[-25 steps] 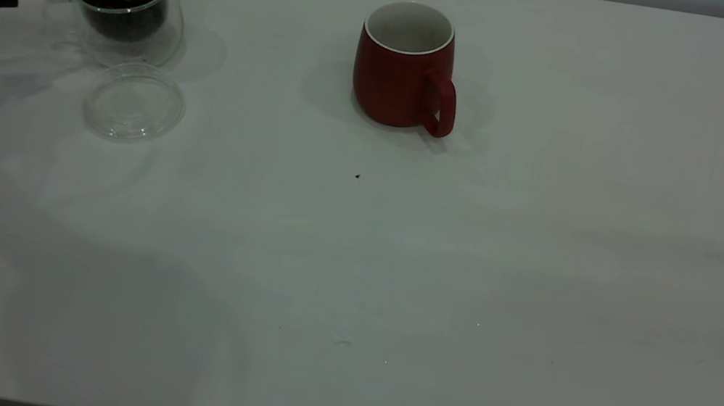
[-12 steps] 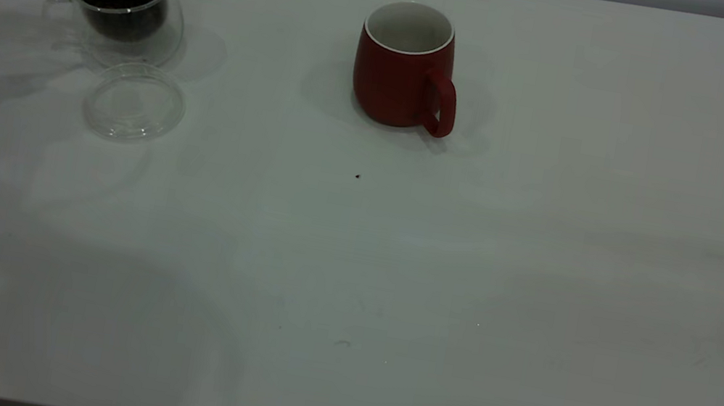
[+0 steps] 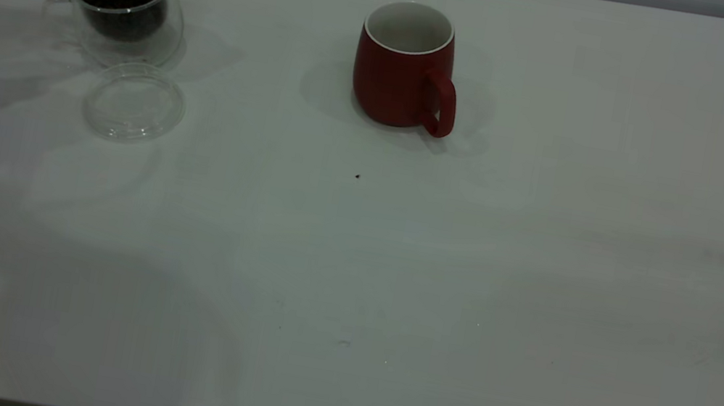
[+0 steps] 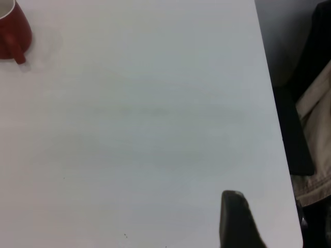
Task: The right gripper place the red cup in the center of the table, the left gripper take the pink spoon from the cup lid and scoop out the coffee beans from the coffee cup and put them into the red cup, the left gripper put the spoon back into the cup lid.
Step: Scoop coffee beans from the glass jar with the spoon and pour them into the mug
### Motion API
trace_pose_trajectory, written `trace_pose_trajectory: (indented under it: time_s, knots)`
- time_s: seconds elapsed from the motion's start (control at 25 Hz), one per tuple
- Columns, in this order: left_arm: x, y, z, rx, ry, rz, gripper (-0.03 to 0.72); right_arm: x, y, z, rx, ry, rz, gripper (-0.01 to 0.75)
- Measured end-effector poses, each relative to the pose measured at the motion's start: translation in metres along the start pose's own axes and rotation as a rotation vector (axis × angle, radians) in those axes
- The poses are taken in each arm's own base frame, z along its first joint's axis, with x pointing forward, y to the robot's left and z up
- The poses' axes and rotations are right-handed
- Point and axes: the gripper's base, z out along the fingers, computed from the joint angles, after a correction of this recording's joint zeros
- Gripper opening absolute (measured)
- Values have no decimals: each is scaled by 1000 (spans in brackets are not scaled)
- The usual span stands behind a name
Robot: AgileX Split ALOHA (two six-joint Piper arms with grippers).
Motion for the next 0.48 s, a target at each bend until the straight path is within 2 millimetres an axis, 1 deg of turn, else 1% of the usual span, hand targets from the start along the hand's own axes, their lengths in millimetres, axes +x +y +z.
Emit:
trace_pose_trajectory:
  time_s: [0.2,0.48]
  knots:
    - [2,-3,8,3,18,5,128,0,0,0,0,0,0,438]
    - [14,-13,40,4,102,32,128,0,0,0,0,0,0,438]
